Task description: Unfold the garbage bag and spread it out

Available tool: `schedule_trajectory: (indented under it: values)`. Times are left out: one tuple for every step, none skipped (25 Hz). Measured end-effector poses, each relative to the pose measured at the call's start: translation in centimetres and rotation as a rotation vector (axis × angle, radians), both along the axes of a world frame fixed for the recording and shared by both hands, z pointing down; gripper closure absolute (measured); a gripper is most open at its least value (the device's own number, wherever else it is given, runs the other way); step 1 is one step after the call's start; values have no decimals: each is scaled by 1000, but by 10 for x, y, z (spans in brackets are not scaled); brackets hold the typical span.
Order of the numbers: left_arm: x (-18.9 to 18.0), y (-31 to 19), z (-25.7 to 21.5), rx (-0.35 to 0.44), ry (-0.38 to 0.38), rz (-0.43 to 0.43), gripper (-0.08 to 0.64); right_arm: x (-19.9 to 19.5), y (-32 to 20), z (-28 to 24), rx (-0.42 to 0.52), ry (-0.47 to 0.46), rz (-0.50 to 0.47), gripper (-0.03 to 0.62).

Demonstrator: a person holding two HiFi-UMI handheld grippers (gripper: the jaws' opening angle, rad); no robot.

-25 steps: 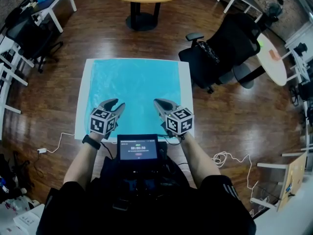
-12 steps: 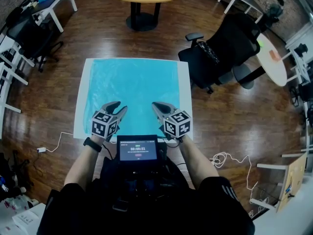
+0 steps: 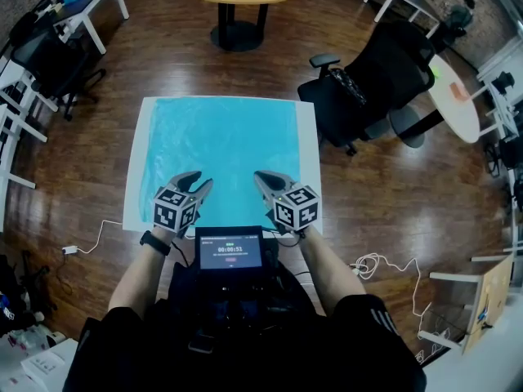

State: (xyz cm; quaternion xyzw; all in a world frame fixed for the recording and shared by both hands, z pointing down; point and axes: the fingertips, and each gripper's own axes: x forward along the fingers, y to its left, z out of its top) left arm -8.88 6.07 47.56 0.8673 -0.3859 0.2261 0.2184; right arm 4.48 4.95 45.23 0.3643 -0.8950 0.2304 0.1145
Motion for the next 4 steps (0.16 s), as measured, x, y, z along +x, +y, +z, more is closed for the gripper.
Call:
schedule_trajectory:
  values:
    - [-1, 0, 1, 0, -2, -1, 400, 0, 0, 0, 0, 0, 0, 577]
    - [-1, -1, 1, 1, -3, -2, 399, -1, 0, 1, 1, 2, -1, 577]
    - [-2, -1, 2, 1, -4, -4, 400, -1, 1, 2, 1, 3, -3, 577]
    - [-2, -1, 3, 1, -5, -5, 400, -2, 1, 2, 2, 5, -4, 577]
